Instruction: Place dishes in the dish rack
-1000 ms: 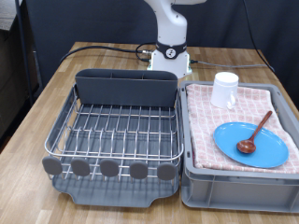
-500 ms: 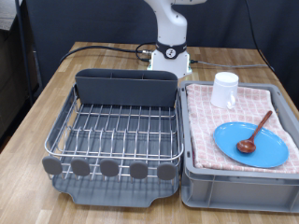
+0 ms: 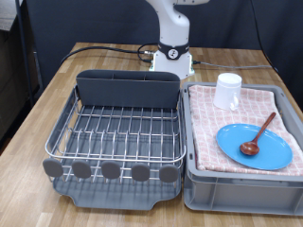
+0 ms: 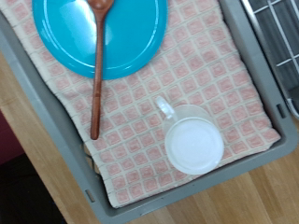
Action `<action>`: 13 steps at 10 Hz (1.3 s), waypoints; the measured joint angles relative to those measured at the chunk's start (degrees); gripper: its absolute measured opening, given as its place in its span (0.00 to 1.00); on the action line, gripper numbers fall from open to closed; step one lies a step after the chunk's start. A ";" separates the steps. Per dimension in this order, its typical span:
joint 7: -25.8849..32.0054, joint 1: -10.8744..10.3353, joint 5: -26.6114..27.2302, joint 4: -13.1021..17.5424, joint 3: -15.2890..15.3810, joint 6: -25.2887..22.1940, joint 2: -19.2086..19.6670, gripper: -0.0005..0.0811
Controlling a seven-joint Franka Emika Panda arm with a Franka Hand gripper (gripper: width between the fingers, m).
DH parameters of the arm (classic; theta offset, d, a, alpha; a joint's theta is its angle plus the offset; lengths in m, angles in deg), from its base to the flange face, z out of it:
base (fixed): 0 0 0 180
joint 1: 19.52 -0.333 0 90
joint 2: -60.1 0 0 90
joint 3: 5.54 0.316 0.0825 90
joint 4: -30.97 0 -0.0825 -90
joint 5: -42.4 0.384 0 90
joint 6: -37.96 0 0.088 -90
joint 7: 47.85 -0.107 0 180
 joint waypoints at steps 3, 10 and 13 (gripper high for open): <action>0.12 -0.08 -0.14 -0.06 0.27 0.56 0.59 0.99; -19.78 0.16 -17.60 -4.73 11.86 20.05 9.84 0.99; -20.63 0.20 -18.89 -4.60 11.93 21.94 11.67 0.99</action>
